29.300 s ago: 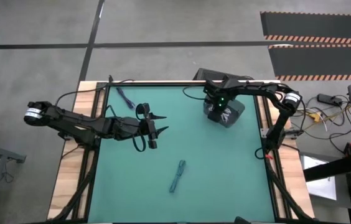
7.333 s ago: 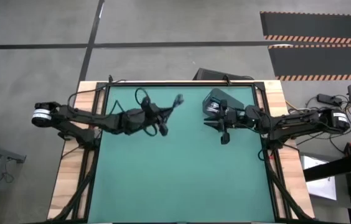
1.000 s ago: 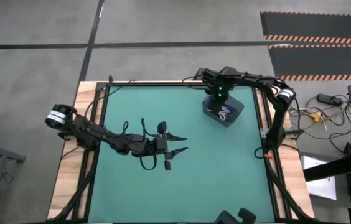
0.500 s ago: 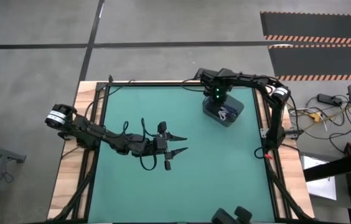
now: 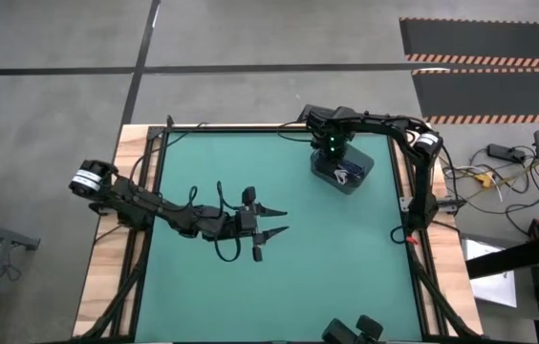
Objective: Pick and place USB-C Cables
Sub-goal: Put the violet charger cable into the black container
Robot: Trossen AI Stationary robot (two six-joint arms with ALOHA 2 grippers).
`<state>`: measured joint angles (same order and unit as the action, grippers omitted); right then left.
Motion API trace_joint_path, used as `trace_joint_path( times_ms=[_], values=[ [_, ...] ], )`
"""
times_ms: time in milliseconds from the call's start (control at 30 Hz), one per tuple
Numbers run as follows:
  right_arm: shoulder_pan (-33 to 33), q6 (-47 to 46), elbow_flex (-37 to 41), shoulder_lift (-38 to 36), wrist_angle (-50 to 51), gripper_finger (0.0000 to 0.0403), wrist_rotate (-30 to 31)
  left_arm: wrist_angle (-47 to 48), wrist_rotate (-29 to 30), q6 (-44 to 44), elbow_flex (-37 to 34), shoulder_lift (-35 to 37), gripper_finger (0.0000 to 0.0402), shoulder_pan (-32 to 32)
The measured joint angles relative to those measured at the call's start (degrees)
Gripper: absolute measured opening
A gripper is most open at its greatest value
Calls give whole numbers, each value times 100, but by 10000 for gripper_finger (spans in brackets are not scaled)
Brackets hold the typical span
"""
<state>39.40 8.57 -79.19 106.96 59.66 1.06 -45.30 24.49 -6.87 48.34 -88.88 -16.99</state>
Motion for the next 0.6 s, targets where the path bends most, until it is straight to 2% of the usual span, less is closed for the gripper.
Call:
trace_joint_path(
  times_ms=[300, 600],
  values=[
    [0, 3, 1, -14, -17, 96, 0, 2, 0, 0, -1, 0, 147, 0],
    [0, -106, 1, -80, 31, 118, 4, 1, 2, 1, -42, 0, 147, 0]
  ],
)
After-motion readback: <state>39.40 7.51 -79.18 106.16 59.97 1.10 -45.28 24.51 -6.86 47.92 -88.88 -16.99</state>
